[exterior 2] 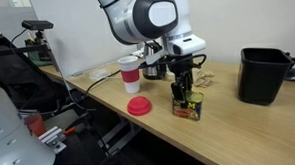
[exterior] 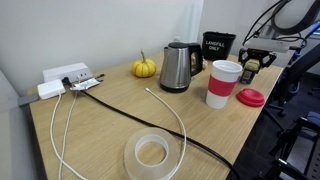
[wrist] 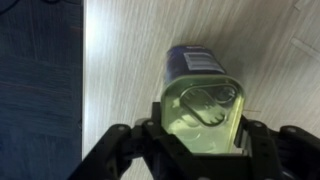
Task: Move the can to the left
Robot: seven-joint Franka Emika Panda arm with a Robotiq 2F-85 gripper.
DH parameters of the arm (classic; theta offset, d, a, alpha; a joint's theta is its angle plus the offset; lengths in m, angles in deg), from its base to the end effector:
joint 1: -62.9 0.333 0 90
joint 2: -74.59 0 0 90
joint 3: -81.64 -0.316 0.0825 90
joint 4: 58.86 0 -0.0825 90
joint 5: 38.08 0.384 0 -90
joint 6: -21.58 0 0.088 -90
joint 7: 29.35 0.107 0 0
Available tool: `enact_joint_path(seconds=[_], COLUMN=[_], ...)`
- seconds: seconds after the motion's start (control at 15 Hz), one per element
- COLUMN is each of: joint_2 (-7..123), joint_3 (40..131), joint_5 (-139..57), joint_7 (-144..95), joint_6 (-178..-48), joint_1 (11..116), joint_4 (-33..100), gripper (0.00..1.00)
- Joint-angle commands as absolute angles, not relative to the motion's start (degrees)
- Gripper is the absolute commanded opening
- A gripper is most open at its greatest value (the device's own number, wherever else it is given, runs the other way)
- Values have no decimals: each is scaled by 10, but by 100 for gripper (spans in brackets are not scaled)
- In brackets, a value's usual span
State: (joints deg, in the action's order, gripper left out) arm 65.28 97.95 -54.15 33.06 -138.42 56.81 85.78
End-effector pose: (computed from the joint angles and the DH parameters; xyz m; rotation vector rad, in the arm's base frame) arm 0.4411 -0.1714 0.2274 2.4820 -1.7262 0.2306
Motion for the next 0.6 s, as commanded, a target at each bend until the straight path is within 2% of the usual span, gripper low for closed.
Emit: enact_joint_path(seconds=[0.0, 0.53], joint_2=[648, 722], joint_3=[995, 973], joint_5=[-563, -550], joint_7=[341, 353], joint_6=[-1401, -1348], joint_1=[581, 595], joint_4=[857, 854], gripper=[38, 38])
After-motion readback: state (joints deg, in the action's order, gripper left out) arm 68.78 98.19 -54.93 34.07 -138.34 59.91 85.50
